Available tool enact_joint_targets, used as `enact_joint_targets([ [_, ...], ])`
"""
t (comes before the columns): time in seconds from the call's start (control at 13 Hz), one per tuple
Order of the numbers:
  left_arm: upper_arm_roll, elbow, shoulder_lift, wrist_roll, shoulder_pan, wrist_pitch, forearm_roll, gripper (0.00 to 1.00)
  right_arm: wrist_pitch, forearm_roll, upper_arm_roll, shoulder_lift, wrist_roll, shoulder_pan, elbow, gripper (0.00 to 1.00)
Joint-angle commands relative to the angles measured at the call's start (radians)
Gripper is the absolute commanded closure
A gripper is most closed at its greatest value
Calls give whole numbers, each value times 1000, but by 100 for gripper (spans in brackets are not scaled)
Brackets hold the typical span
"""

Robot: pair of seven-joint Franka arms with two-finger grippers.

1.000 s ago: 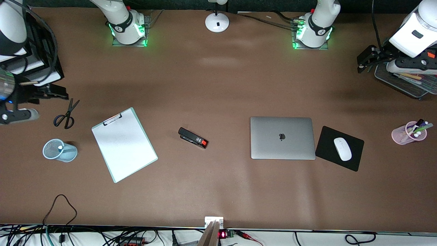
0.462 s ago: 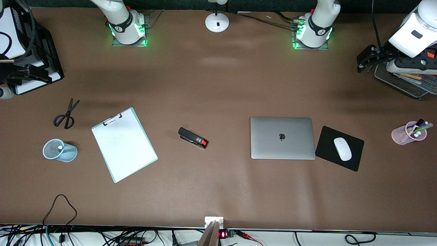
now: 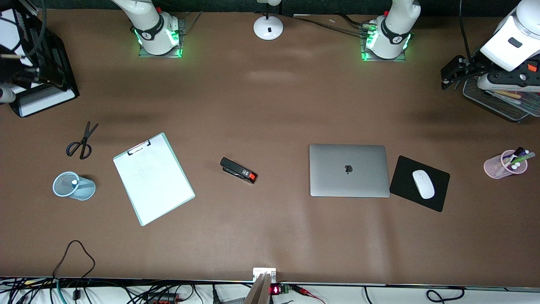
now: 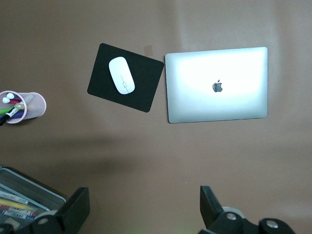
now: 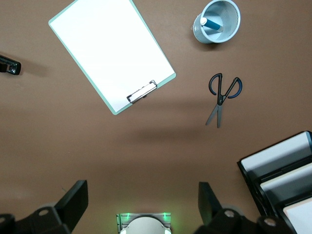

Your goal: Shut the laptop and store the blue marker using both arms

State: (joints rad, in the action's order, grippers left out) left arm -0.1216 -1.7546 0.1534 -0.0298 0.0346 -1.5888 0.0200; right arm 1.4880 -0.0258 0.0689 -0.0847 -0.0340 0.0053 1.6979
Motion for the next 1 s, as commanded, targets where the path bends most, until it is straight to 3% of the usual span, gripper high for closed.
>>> enact_joint_targets([
  [0.0,-1,12,6,27,5,15,-26,0,26,-11,-7,-38,5,-7,40,0],
  [0.38,0,12,11,27,5,16,-26,0,20,-6,6,-17,-3,-10,-26,0],
  [0.92,2,12,9,25,5,16,-26,0,21,0,3,-15,-1,-7,-29,0],
])
